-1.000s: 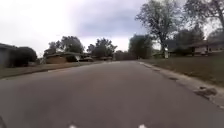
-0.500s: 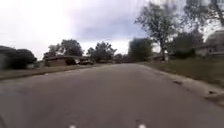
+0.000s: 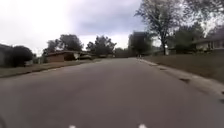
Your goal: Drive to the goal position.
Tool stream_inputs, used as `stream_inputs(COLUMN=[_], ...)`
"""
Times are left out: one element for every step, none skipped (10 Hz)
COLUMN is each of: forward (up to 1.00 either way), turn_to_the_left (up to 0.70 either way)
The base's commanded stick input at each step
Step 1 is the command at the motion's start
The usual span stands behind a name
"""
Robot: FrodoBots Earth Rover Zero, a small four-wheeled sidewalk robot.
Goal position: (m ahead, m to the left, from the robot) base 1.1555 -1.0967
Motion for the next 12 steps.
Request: stream_inputs(forward=[0.70,0.70,0.70,0.70,0.70,0.70,0.70,0.70,0.70,0.70,0.70,0.70], turn_to_the_left=[0.00,0.00,0.00,0.00,-0.10,-0.34,-0.35,-0.35,-0.35,-0.35,-0.26,-0.15])
